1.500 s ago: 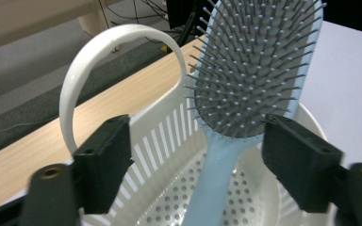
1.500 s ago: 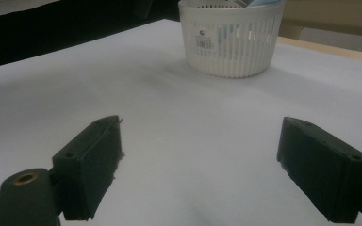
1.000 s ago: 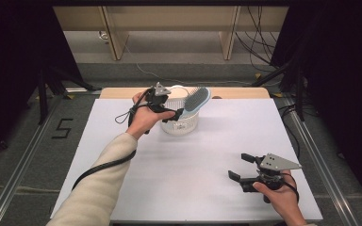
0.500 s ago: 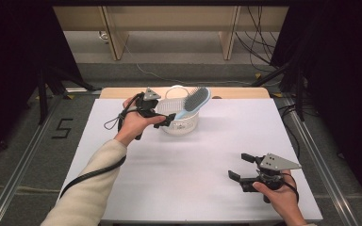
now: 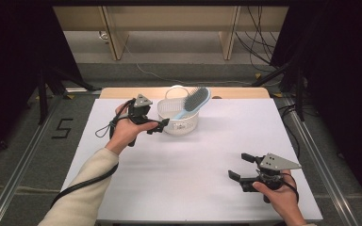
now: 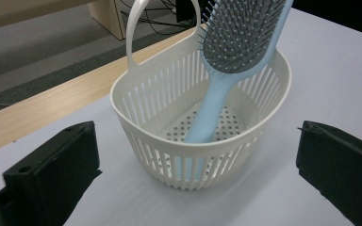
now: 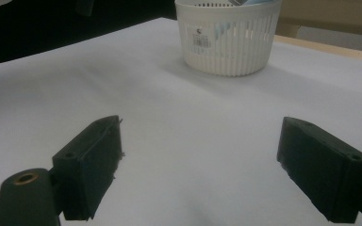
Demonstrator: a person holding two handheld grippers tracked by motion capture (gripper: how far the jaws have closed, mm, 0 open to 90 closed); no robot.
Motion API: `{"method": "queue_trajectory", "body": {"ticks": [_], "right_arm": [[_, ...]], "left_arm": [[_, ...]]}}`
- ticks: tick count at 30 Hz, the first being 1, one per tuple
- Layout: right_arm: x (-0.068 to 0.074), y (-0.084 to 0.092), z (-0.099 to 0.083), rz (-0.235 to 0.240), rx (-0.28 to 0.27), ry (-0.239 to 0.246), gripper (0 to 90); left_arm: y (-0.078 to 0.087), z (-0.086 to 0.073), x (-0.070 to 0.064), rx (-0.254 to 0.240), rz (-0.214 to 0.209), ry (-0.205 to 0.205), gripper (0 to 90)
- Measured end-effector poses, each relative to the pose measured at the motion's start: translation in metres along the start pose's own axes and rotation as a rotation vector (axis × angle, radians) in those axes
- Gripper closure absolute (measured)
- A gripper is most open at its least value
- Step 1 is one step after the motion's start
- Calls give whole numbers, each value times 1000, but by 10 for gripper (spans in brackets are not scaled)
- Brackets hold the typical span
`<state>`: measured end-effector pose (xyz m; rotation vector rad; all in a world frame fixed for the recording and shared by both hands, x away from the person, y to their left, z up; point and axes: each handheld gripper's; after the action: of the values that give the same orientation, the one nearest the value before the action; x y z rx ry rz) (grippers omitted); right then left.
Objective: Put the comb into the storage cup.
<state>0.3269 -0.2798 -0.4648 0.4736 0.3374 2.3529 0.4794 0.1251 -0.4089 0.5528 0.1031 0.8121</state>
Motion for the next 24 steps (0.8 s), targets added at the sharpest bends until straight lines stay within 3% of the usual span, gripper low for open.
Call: {"method": "queue_trajectory", "body": {"ticks": [13,24], "right_arm": [[0,0,0,-1,0,-2,155],[0,0,0,0,-4,1,155]], "left_arm": [[15,-9,-13,-14,-15,-24,0],[22,-23,-20,7,-29,-50,0]]}}
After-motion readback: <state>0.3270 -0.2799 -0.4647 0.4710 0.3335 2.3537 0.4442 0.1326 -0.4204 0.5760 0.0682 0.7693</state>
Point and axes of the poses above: each handheld gripper's, and its own axes: y roughly backward along the jaws, z roughly out of its top, x roughly to its left, and after that the axes turned 10 degrees about -y, right-handed
